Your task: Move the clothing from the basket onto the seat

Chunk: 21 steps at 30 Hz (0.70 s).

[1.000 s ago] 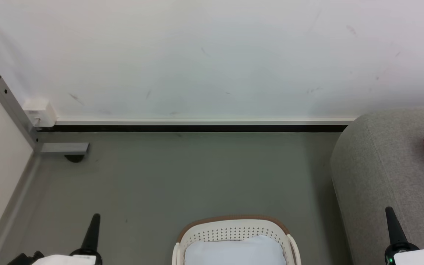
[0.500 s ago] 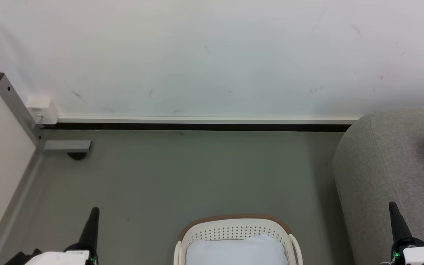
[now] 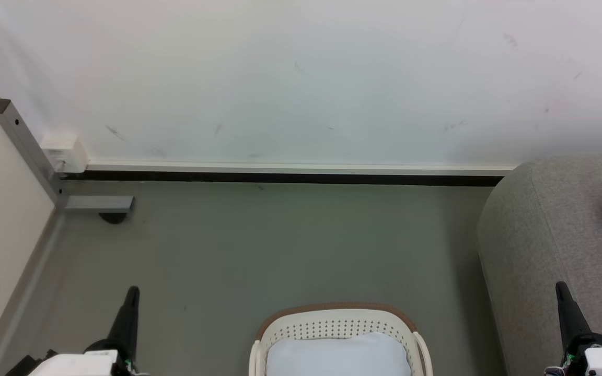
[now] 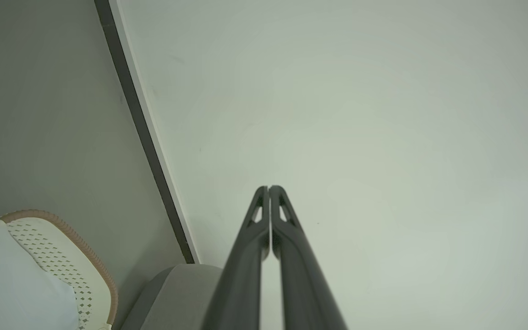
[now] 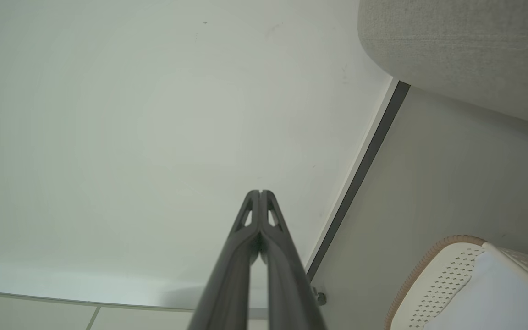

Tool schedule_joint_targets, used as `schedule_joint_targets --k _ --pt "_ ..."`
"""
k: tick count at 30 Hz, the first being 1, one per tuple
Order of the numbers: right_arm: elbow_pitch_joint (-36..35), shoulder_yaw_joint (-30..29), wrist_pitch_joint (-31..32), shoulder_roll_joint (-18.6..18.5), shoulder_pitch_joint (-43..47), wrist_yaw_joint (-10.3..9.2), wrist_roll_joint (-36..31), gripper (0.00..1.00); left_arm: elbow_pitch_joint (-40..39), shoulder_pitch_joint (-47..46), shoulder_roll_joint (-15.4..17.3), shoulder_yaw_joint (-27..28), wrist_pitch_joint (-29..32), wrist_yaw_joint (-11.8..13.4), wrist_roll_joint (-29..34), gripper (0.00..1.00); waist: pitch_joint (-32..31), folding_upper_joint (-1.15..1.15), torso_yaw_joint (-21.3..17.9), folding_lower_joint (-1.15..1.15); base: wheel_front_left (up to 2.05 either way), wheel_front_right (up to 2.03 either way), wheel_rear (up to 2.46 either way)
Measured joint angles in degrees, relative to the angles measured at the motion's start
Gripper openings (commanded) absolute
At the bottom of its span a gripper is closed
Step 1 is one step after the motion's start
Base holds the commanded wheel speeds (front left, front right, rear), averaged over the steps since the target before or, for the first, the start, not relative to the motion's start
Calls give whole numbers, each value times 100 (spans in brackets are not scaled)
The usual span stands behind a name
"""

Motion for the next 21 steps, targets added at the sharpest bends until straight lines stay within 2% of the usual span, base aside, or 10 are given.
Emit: schedule_joint_targets --k 15,21 --pt "-76 -67 147 -7 -10 0 592 0 -52 -57 -11 74 149 -57 -544 0 29 0 57 0 0 0 0" --pt "-80 -69 148 -8 -12 0 606 0 -53 -60 -11 76 149 -58 -544 0 29 0 57 0 0 0 0"
